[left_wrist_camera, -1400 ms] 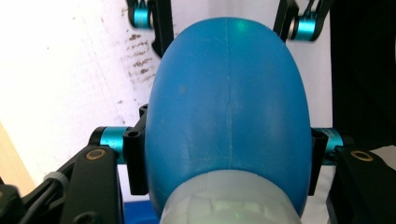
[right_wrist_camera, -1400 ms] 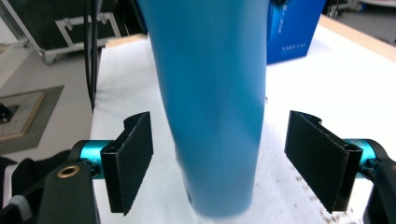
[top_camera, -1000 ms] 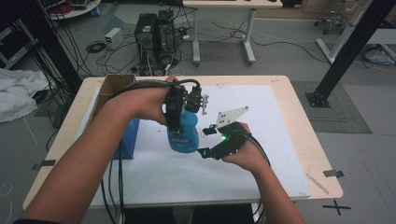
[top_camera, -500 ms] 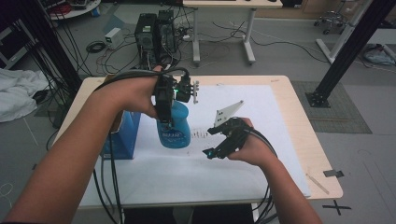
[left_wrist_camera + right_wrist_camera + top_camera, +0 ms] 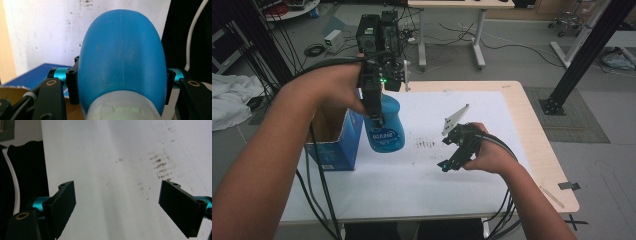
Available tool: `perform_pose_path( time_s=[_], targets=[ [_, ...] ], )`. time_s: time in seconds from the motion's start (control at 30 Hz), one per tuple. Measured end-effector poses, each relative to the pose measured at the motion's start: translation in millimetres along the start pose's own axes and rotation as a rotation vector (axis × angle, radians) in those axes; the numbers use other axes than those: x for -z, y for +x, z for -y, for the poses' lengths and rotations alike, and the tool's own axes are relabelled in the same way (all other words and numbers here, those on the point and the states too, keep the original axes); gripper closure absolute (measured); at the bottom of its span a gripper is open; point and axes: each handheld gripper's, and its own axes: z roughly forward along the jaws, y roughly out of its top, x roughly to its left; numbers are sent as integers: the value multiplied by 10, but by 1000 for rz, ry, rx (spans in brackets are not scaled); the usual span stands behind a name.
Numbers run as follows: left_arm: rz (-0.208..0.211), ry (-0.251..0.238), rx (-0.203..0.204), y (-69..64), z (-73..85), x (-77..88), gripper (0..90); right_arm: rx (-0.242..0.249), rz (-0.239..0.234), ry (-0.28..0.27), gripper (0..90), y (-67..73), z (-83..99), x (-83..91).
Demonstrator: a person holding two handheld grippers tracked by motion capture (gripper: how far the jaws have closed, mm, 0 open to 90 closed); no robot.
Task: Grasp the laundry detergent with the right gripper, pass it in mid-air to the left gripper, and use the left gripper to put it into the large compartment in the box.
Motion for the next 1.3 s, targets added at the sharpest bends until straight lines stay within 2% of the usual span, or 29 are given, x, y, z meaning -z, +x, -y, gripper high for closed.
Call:
perform_pose_path(
  time_s=[0.03, 0.07, 0.1, 0.17, 0.2, 0.23, 0.27, 0.33, 0.37, 0.4, 0.47, 0.5, 0.53, 0.6, 0.7, 0.73, 0.93, 1.03, 1.07, 1.1, 1.13, 1.2, 1.23, 1.3],
  targets=[
    [0, 0, 0, 0, 0, 0, 385, 0, 0, 0, 133, 0, 0, 0],
    [8, -8, 25, 29, 67, 64, 385, -2, -5, 12, 134, 0, 1, 5],
    [8, -8, 25, 29, 67, 64, 385, -2, -5, 12, 134, 0, 1, 5],
    [14, -16, 78, 79, 162, 145, 385, 4, -21, 64, 133, 7, -11, 0],
    [14, -16, 78, 79, 162, 145, 385, 4, -21, 64, 133, 7, -11, 0],
    [2, -16, 132, 134, 257, 225, 385, 21, -23, 117, 132, 23, -40, -33],
    [2, -16, 132, 134, 257, 225, 385, 21, -23, 117, 132, 23, -40, -33],
    [1, -10, 189, 195, 359, 314, 384, 26, -30, 141, 132, 35, -61, -51],
    [1, -10, 189, 195, 359, 314, 385, 26, -30, 141, 132, 35, -61, -51],
    [-5, -16, 225, 232, 432, 373, 385, 25, -35, 152, 133, 25, -62, -58],
    [-4, -17, 272, 299, 503, 435, 384, 21, -50, 158, 133, 8, -59, -64],
    [-4, -17, 272, 299, 503, 435, 384, 21, -50, 158, 133, 8, -59, -64],
    [-11, -20, 309, 355, 573, 500, 385, 15, -50, 167, 132, -4, -62, -83],
    [-15, -28, 347, 409, 647, 556, 384, 20, -54, 173, 132, -7, -70, -105],
    [-15, -32, 365, 432, 682, 573, 385, 26, -57, 179, 133, -6, -78, -123],
    [-7, -34, 426, 491, 775, 601, 385, 24, -59, 179, 132, -7, -83, -131],
    [-23, -35, 543, 588, 1022, 658, 384, 27, -59, 186, 132, -20, -86, -148],
    [-41, -31, 618, 629, 1169, 663, 384, 31, -60, 188, 132, -24, -86, -158],
    [-46, -29, 635, 637, 1200, 662, 385, 30, -58, 187, 133, -28, -86, -160],
    [-46, -29, 635, 637, 1200, 662, 384, 30, -58, 187, 133, -28, -86, -160],
    [-60, -24, 681, 653, 1263, 651, 385, 32, -60, 188, 133, -39, -86, -169],
    [-74, -11, 713, 673, 1319, 636, 384, 29, -60, 191, 133, -39, -86, -172],
    [-78, 5, 754, 698, 1372, 602, 385, 30, -59, 194, 133, -43, -88, -187],
    [-77, 18, 770, 717, 1412, 549, 385, 23, -66, 188, 133, -48, -93, -195]
  ],
)
